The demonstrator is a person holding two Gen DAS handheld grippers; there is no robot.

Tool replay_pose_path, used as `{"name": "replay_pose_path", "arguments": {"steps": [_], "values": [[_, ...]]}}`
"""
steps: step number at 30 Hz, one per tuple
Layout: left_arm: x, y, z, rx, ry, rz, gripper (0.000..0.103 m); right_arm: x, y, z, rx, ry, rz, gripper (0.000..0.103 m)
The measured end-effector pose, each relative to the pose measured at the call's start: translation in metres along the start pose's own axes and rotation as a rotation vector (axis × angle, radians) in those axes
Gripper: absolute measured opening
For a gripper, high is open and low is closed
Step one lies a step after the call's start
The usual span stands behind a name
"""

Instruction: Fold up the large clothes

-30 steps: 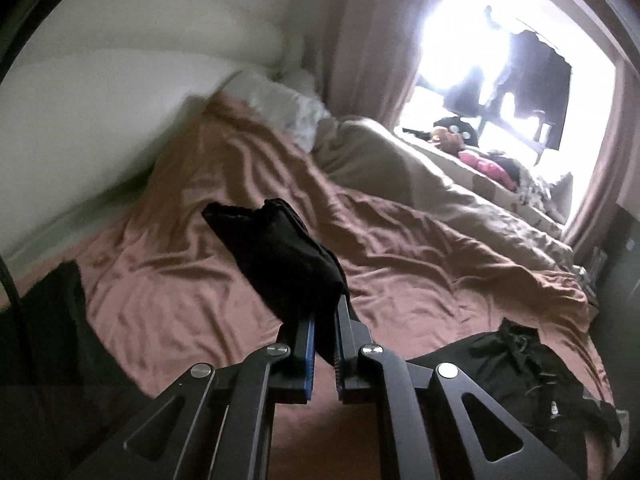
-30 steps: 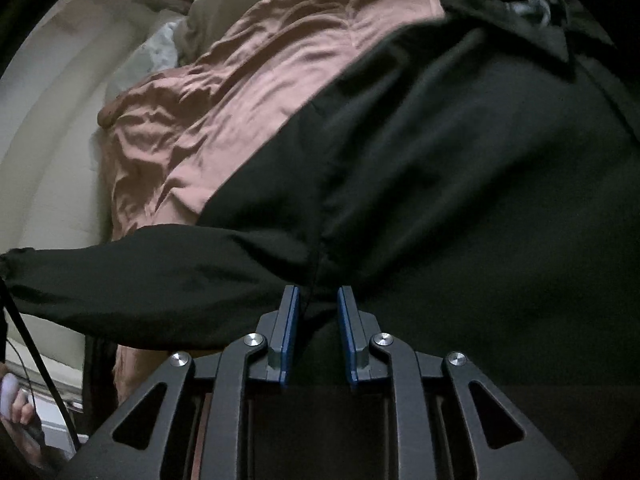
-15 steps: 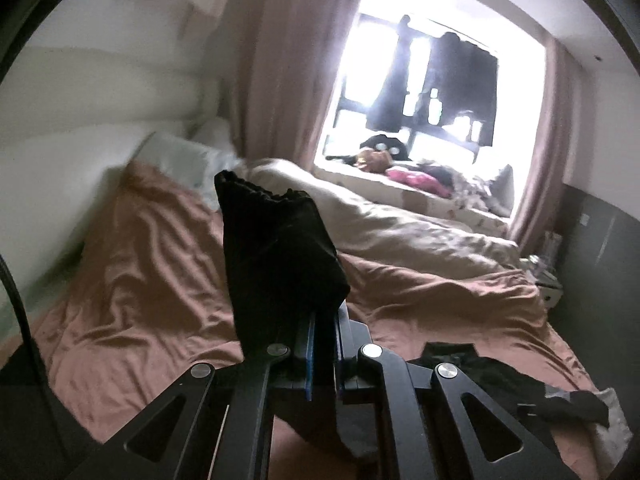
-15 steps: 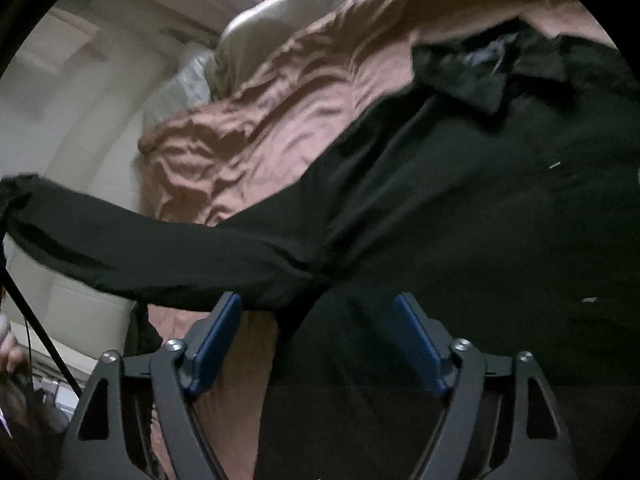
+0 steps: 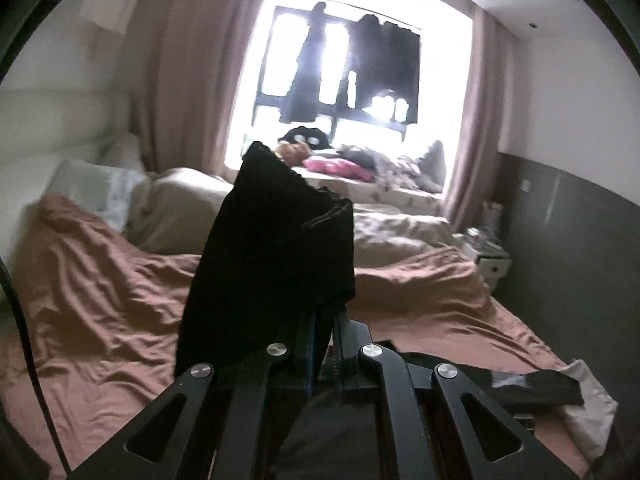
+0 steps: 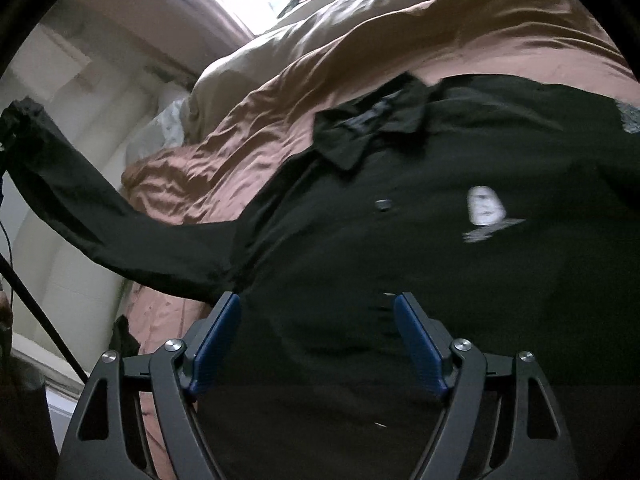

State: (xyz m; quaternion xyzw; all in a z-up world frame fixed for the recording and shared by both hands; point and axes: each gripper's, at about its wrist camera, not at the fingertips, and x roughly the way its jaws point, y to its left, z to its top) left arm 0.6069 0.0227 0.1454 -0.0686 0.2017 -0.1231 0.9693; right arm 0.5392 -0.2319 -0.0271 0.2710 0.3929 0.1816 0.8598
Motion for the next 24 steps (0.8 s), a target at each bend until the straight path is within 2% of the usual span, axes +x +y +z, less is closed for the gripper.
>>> {"name": "replay_pose_path", "arguments": {"steps": [9,12,13,15,16,17,21,24], "values": [[0.053,-0.079,-0.024,0.046,0.090,-0.128,0.007,-0.068,-0.047,-0.015,0.043,-0.063,-0.011,0.078],[0.077,-0.107,-0.044,0.068,0.180,-0.197,0.008,-0.079,-0.059,-0.020,0.057,-0.072,-0.024,0.078],[0.092,-0.121,-0.058,0.092,0.261,-0.231,0.013,-0.083,-0.064,-0.022,0.061,-0.075,-0.032,0.078],[0.115,-0.139,-0.086,0.118,0.406,-0.285,0.039,-0.090,-0.071,-0.026,0.071,-0.077,-0.046,0.078],[0.121,-0.141,-0.096,0.123,0.449,-0.305,0.066,-0.088,-0.071,-0.026,0.075,-0.075,-0.051,0.078],[0.126,-0.145,-0.112,0.130,0.483,-0.331,0.079,-0.088,-0.074,-0.027,0.082,-0.073,-0.057,0.078],[0.127,-0.136,-0.144,0.125,0.542,-0.323,0.079,-0.088,-0.080,-0.031,0.099,-0.059,-0.077,0.078],[0.120,-0.109,-0.147,0.091,0.529,-0.277,0.079,-0.085,-0.079,-0.031,0.103,-0.048,-0.081,0.078]]}}
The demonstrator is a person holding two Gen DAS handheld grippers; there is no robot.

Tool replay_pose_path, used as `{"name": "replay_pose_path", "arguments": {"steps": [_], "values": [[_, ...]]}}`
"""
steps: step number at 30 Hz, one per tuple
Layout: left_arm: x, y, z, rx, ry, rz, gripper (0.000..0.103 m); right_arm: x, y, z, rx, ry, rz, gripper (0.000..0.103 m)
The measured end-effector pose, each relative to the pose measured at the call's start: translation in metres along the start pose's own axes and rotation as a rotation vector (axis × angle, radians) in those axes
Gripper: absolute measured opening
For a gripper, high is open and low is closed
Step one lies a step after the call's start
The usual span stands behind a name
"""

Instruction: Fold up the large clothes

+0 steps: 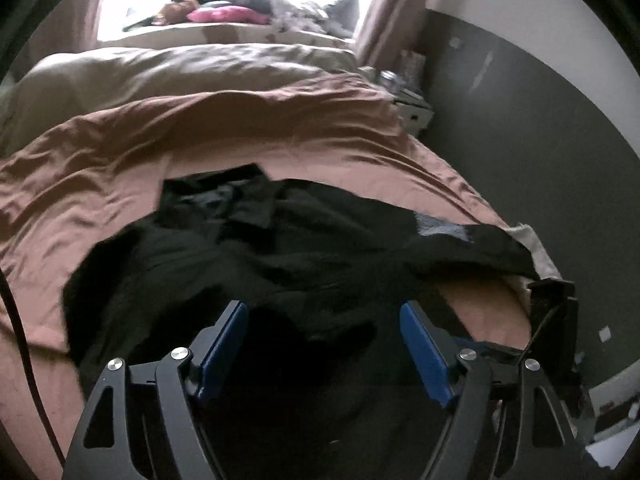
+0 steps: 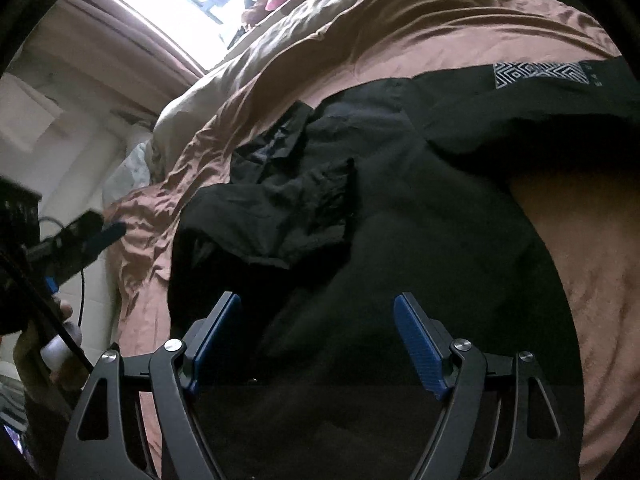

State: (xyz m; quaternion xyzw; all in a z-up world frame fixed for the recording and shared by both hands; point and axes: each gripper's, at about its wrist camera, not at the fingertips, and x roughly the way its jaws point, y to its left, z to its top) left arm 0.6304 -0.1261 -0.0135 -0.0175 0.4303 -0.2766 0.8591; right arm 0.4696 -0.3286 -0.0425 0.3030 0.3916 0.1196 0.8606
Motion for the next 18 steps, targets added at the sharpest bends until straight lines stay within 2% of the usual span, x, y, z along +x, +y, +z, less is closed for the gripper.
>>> {"name": "replay_pose_path", "arguments": {"steps": [3,6,14,18], "values": [[-0.017,0.028,-0.012,-0.028,-0.027,0.095,0.080,0.007,0.004,0.005,0.011,0.006,0.001,0.078],[-0.033,0.066,-0.021,-0.083,-0.051,0.159,0.079,0.022,0.002,0.013,0.025,0.019,-0.010,0.078],[-0.054,0.135,-0.055,-0.185,-0.059,0.238,0.079,0.066,0.003,0.032,0.032,0.055,-0.066,0.078],[-0.054,0.158,-0.073,-0.220,-0.047,0.263,0.069,0.082,0.006,0.039,0.024,0.073,-0.113,0.074]]}}
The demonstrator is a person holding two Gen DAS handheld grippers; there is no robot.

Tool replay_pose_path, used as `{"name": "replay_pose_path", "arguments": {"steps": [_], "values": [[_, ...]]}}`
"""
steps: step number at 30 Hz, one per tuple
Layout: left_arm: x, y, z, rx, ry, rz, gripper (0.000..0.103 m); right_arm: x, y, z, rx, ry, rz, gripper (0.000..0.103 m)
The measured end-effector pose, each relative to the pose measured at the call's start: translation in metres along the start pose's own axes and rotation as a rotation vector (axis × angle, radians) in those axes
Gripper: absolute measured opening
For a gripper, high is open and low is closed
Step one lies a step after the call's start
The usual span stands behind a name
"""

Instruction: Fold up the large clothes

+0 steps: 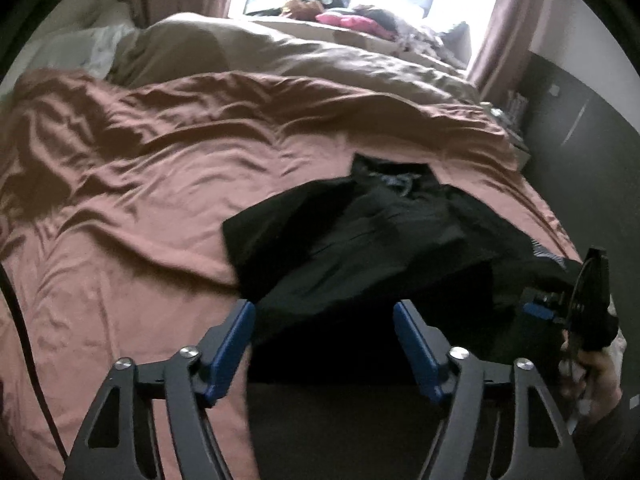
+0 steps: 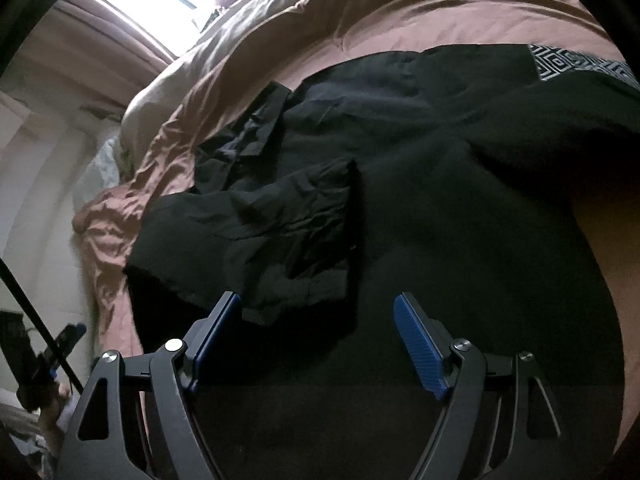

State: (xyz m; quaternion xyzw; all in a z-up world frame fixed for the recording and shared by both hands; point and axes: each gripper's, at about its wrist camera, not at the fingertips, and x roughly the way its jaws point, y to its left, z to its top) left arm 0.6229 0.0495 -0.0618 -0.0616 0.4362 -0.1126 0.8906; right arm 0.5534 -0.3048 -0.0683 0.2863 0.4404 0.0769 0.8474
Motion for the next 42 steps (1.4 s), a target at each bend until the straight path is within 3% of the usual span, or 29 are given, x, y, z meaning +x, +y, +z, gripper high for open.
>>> {"name": "replay_pose_path", "arguments": {"steps": [4,5,6,7,11,16,21,28,34,35,37,38,39,40,42], "values": [[0.011,0.022,-0.014,-0.048,0.039,0.024,0.059,0.016,0.012,0.004,-0.071,-0.001,-0.096,0.067],[0.014,0.024,-0.015,-0.054,0.045,0.029,0.058,0.019,0.015,0.005,-0.097,-0.002,-0.126,0.058],[0.017,0.028,-0.018,-0.061,0.052,0.033,0.057,0.021,0.018,0.006,-0.121,0.001,-0.153,0.034],[0.020,0.031,-0.020,-0.067,0.058,0.038,0.057,0.024,0.019,0.006,-0.130,0.015,-0.155,0.020],[0.032,0.037,-0.026,-0.090,0.082,0.043,0.056,0.009,0.016,0.010,-0.140,-0.026,-0.177,0.001],[0.043,0.033,-0.030,-0.080,0.105,0.060,0.056,-0.032,0.003,0.011,-0.135,-0.137,-0.235,0.000],[0.055,0.030,-0.029,-0.072,0.112,0.095,0.056,-0.045,-0.004,0.008,-0.138,-0.151,-0.275,0.000],[0.068,0.016,-0.021,-0.047,0.105,0.097,0.056,-0.070,-0.013,0.017,-0.090,-0.225,-0.218,0.001],[0.095,-0.012,-0.019,0.015,0.130,0.114,0.056,-0.095,-0.029,0.009,-0.122,-0.218,-0.194,0.002],[0.099,-0.016,-0.019,0.023,0.133,0.119,0.056,-0.100,-0.035,0.007,-0.124,-0.216,-0.206,0.002],[0.108,-0.027,-0.019,0.054,0.143,0.136,0.056,-0.114,-0.048,0.001,-0.109,-0.222,-0.206,0.013],[0.113,-0.034,-0.019,0.074,0.154,0.146,0.056,-0.123,-0.057,-0.002,-0.094,-0.230,-0.207,0.042],[0.119,-0.042,-0.020,0.098,0.167,0.158,0.056,-0.132,-0.067,-0.006,-0.083,-0.243,-0.204,0.076],[0.124,-0.050,-0.020,0.124,0.179,0.164,0.056,-0.141,-0.073,-0.010,-0.075,-0.260,-0.202,0.083],[0.133,-0.068,-0.019,0.166,0.191,0.165,0.056,-0.157,-0.089,-0.018,-0.055,-0.277,-0.219,0.083]]}}
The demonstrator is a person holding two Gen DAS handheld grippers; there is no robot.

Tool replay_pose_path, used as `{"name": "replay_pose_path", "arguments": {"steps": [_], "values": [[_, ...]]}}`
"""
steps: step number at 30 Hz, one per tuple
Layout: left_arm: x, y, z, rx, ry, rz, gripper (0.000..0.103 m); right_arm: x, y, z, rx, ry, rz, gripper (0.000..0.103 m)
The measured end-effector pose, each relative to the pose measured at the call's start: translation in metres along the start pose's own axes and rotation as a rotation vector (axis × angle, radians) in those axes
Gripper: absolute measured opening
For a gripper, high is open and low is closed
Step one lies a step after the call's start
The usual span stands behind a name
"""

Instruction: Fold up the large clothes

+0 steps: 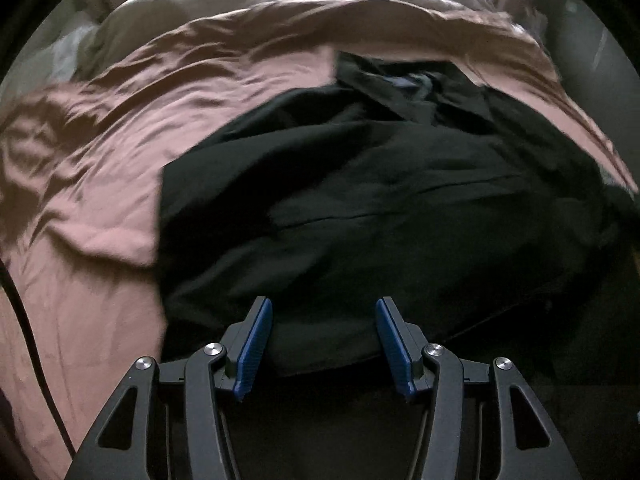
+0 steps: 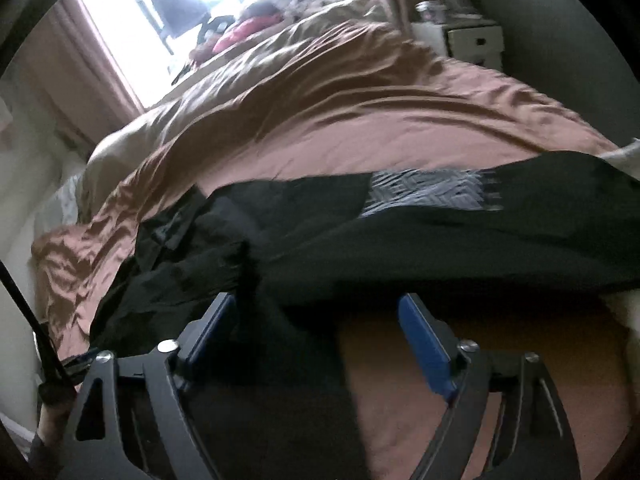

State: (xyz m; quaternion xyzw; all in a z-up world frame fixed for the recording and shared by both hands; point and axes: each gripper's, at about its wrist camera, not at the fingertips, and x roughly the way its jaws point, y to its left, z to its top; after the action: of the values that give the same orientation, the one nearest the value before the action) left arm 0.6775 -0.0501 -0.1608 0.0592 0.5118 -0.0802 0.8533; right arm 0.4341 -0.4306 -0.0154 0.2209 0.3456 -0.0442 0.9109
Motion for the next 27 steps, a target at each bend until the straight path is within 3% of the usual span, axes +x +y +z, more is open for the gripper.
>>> {"name": "replay_pose_path", "arguments": {"steps": [13,15,21,24,27], "values": [[0.020,-0.125,0.042,0.114,0.001,-0.072,0.056,-0.081,-0.108,-0.031,0.184,-0.068,-0.099,0.082],[0.023,-0.139,0.045,0.122,0.002,-0.083,0.056,-0.089,-0.125,-0.034,0.232,-0.080,-0.108,0.074],[0.024,-0.189,0.049,0.178,-0.018,-0.082,0.056,-0.092,-0.159,-0.039,0.377,-0.092,-0.108,0.064],[0.022,-0.210,0.046,0.198,-0.020,-0.167,0.056,-0.091,-0.172,-0.041,0.433,-0.104,-0.106,0.062],[0.013,-0.228,0.042,0.261,-0.047,-0.191,0.057,-0.085,-0.179,-0.044,0.481,-0.100,-0.093,0.057]]}}
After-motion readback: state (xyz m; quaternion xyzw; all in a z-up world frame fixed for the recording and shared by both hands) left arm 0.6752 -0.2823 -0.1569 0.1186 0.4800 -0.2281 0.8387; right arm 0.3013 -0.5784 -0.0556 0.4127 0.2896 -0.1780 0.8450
